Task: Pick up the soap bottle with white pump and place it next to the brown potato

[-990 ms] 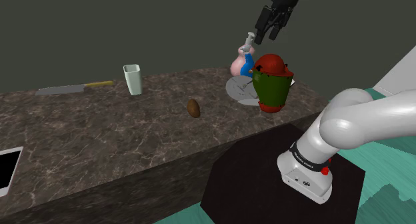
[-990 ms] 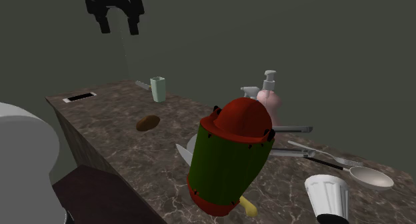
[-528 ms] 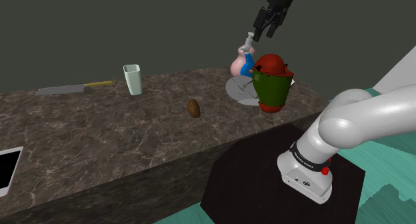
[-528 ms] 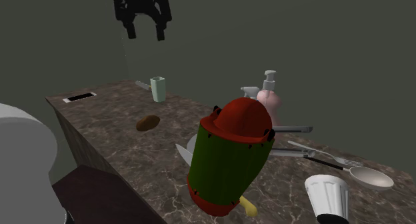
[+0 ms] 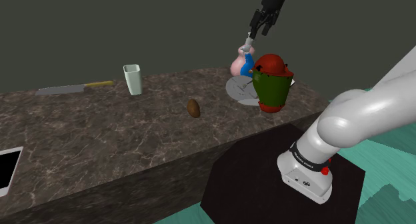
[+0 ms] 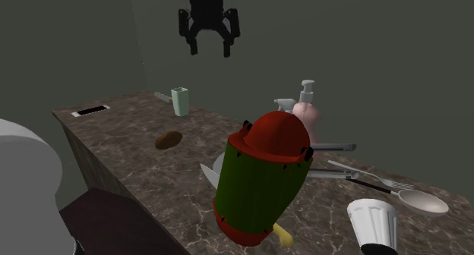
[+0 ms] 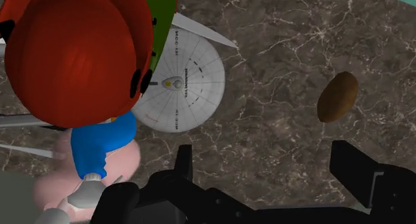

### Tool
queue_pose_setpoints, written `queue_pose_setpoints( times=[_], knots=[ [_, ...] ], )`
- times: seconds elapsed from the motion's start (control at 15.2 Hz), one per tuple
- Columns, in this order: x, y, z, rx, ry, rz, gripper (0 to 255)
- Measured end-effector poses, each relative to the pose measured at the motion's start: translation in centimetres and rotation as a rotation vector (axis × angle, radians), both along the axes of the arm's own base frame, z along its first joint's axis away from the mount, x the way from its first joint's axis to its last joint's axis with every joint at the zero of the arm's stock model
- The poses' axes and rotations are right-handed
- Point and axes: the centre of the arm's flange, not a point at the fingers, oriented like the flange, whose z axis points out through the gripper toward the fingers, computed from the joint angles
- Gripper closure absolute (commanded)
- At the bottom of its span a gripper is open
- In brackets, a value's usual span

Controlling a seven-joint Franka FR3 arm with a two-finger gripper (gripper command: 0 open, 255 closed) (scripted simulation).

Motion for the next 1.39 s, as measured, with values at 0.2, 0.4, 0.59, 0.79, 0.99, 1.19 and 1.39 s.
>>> queue_pose_setpoints(
  times=[0.2,0.4,0.59,0.79,0.99,1.19,1.39],
  knots=[
    [1.8,-3.6,-1.3,-0.001,-0.002,-0.004,0],
    [3.9,-6.6,-2.0,-0.002,-0.005,-0.007,0],
    [5.9,-9.9,-3.2,-0.004,-0.008,-0.011,0],
    [8.0,-13.0,-4.3,-0.005,-0.011,-0.015,0],
    [9.7,-16.2,-5.0,-0.006,-0.013,-0.019,0],
    [12.0,-19.3,-5.6,-0.008,-0.015,-0.022,0],
    [13.8,-22.7,-6.8,-0.010,-0.018,-0.026,0]
  ],
)
